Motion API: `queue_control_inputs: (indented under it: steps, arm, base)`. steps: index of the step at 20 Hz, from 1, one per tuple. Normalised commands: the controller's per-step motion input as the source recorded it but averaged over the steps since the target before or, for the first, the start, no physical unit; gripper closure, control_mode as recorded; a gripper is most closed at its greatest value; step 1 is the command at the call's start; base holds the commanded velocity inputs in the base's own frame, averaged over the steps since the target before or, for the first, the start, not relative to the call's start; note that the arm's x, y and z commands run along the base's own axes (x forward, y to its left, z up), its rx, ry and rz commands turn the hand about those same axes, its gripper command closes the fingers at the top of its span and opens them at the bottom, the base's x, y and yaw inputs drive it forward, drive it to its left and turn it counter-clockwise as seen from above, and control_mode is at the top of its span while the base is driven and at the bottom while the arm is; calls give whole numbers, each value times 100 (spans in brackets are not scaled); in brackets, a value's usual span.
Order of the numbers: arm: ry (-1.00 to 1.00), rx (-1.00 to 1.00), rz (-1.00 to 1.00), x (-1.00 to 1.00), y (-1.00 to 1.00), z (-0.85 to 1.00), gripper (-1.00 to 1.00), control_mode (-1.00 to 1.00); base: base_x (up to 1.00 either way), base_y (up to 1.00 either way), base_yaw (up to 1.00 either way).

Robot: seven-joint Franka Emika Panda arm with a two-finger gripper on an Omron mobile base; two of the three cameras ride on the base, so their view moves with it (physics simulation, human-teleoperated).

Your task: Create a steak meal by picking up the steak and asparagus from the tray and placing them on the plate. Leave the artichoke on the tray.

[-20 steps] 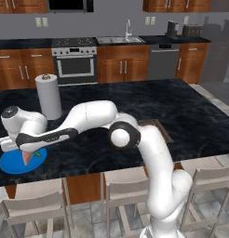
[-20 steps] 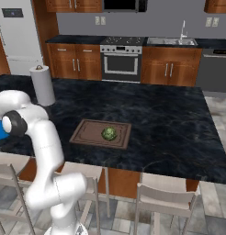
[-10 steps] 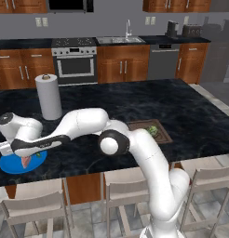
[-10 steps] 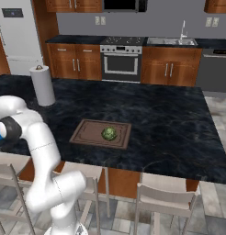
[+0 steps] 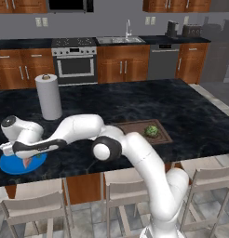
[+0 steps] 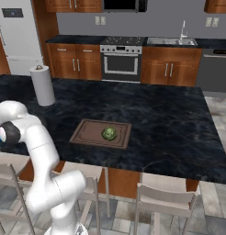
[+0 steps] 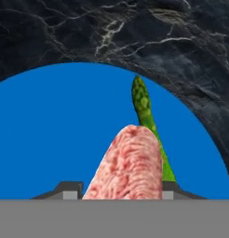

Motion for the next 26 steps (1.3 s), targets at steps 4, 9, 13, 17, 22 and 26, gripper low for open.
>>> queue_control_inputs:
  steps: [4, 9, 13, 17, 22, 26]
  arm:
    - [-1, 0, 0, 24, 36, -18, 100, -100]
    - [0, 0, 0, 29, 39, -8, 100, -100]
    - [0, 0, -1, 3, 1, 0, -100, -100]
    - [0, 0, -3, -16, -38, 0, -100, -100]
    - [0, 0, -2, -44, -73, 0, -100, -100]
    - [-3, 3, 0, -61, -96, -7, -100, -100]
  base:
    - [0, 0, 0]
    - [0, 0, 0]
    - [0, 0, 0]
    - [0, 0, 0]
    - [0, 0, 0]
    - [0, 0, 0]
